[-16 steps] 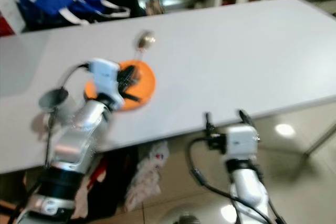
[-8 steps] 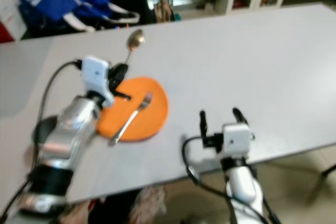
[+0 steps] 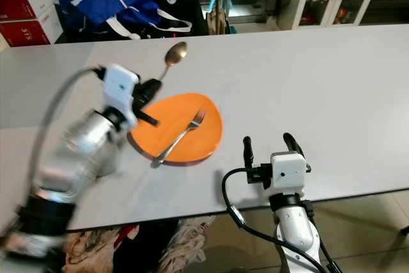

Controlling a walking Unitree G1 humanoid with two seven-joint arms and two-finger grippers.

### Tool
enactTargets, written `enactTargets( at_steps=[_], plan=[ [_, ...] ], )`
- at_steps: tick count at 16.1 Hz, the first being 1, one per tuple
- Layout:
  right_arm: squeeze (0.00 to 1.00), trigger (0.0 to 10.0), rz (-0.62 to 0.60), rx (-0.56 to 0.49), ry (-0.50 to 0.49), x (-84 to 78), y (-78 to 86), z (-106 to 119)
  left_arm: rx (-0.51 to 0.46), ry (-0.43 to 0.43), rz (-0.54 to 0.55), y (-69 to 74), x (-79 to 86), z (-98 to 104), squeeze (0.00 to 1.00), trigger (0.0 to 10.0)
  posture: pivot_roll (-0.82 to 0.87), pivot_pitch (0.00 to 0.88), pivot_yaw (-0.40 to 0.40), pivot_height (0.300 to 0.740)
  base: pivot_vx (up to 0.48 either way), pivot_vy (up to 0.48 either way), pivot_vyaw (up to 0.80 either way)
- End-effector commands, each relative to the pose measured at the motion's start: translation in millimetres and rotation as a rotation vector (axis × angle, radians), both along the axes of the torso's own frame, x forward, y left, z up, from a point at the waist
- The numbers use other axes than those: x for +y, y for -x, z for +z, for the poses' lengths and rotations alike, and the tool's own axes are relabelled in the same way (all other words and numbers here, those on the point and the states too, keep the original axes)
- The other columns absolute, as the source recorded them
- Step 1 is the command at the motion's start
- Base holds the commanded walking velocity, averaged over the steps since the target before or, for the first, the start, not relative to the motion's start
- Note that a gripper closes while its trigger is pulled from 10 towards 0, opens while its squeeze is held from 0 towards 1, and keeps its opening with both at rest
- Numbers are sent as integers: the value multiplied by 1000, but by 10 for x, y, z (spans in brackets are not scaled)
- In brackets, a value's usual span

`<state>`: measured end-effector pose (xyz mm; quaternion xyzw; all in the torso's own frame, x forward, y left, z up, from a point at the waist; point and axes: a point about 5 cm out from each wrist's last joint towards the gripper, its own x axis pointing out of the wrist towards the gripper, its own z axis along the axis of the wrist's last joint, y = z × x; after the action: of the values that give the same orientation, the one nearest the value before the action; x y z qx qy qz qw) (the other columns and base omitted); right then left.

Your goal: Setting the table

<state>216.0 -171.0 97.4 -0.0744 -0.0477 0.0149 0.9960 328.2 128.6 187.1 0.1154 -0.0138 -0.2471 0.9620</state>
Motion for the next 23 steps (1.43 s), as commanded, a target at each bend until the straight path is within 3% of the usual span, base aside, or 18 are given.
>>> enactTargets(
  at_steps=[1, 6, 12, 23],
  plan=[
    [0, 10000, -2, -3, 7, -15, 1, 8, -17, 2, -41, 1, -44, 118, 0, 0, -133, 0, 67, 736, 0, 0, 0],
    [0, 10000, 9, 4, -2, 44, -16, -16, 60, -81, -124, -82, -117, 128, 0, 0, -120, 2, 72, 736, 0, 0, 0],
    [0, 10000, 7, 14, -1, 38, 25, -30, 203, -153, -106, -83, -146, 11, 0, 0, -129, 11, 71, 736, 0, 0, 0],
    [0, 10000, 8, 29, -6, 45, 20, -45, 359, -189, -158, 101, -340, -166, 0, 0, -127, 22, 72, 736, 0, 0, 0]
  ],
)
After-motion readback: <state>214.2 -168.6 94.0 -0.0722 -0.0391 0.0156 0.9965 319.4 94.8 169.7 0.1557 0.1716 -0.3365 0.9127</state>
